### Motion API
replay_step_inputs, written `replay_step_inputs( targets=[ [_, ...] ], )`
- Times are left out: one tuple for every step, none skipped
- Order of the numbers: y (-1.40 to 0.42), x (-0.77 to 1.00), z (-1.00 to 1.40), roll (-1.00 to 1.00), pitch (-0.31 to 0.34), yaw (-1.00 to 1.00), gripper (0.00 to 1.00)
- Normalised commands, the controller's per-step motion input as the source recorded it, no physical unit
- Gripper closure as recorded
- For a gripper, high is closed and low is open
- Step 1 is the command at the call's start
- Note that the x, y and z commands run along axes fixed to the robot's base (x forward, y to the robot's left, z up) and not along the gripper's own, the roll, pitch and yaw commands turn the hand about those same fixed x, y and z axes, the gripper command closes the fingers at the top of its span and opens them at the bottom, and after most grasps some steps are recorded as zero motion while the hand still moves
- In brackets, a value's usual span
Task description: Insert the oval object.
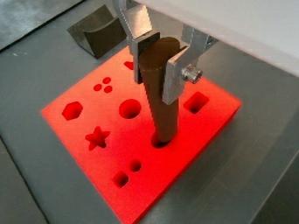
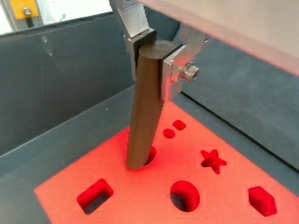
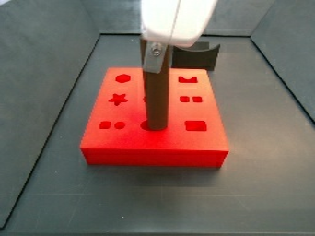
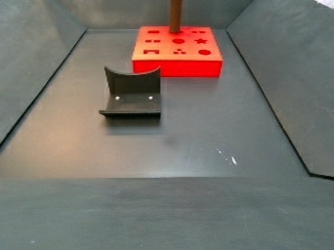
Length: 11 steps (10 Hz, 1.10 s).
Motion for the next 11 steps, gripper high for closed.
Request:
replay_step_inputs(
  targets=[
    [0.00,-0.30,0.00,-0.04,-0.051,0.00,1.00],
    [0.00,-0.18,0.00,-0.05,-0.067,0.00,1.00],
    [0.00,0.00,-0.02,0.00,0.000,0.00,1.00],
    [0.00,0.00,-0.06,-0.01,-0.010,0.00,1.00],
    [0.00,0.00,0.00,-0.01,-0.016,0.00,1.00],
    [0.00,0.07,0.00,0.00,0.000,0.00,1.00],
    [0.00,0.08,-0.05,0.00,0.000,0.00,1.00],
    [0.00,0.13,-0.09,0.00,0.000,0.00,1.00],
    [0.00,0.16,-0.10,0.00,0.000,0.00,1.00],
    [0.00,0.24,-0.07,0.00,0.000,0.00,1.00],
    [0.00,0.07,-0.07,0.00,0.000,0.00,1.00]
  ],
)
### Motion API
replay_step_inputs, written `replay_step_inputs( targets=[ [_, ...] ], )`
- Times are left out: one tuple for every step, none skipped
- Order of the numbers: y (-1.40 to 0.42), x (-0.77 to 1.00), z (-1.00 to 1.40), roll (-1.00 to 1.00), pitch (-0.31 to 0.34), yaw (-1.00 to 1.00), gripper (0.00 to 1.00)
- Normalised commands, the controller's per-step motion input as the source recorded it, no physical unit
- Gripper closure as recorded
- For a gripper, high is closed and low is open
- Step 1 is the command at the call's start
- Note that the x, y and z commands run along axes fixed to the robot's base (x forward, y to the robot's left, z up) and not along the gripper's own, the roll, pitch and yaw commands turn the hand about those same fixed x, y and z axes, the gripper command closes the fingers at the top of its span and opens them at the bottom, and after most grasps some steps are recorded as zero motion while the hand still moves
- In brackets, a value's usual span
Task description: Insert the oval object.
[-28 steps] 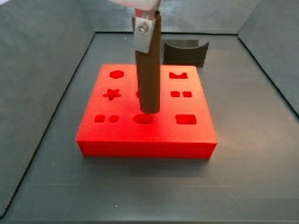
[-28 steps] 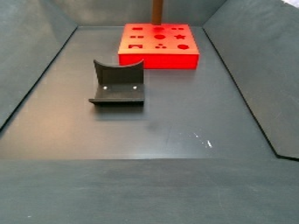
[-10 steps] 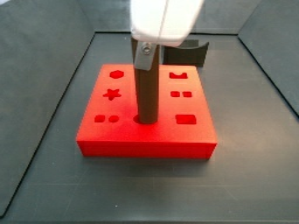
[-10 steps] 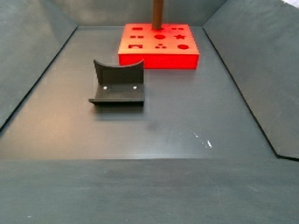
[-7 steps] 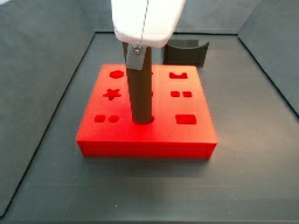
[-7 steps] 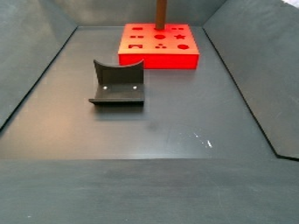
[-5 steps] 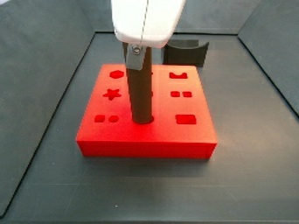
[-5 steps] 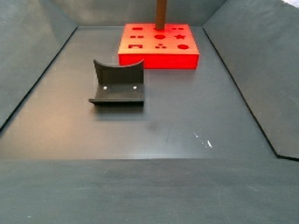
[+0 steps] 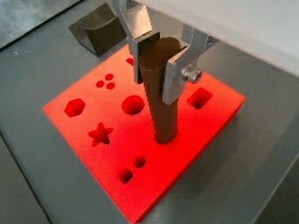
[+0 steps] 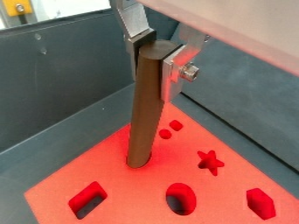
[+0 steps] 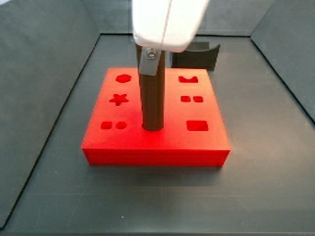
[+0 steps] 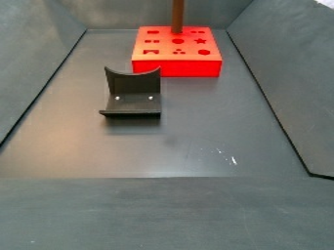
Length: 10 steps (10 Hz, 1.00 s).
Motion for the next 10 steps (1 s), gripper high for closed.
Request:
replay_step_inputs(
  targets=[
    [0.00,0.03,-0.12,-0.01,0.000,0.00,1.00],
    [0.00,0.05,-0.41,-0.01,-0.046,0.00,1.00],
    [0.00,0.00,-0.55,0.00,-0.024,0.00,1.00],
    [0.00,0.00,-0.65,0.00,-0.040,0.00,1.00],
    [-0.01,0.00,-0.68,0.00,-0.040,0.00,1.00],
    [-0.03,0.00,-0.69,0.00,-0.029,0.00,1.00],
    [-0.01,0.00,-0.65,0.00,-0.020,0.00,1.00],
    [-0.01,0.00,-0.64,0.00,-0.019,0.00,1.00],
    [-0.02,0.00,-0.57,0.00,0.000,0.00,1.00],
    [0.00,0.00,0.00,0.00,0.000,0.00,1.00]
  ],
)
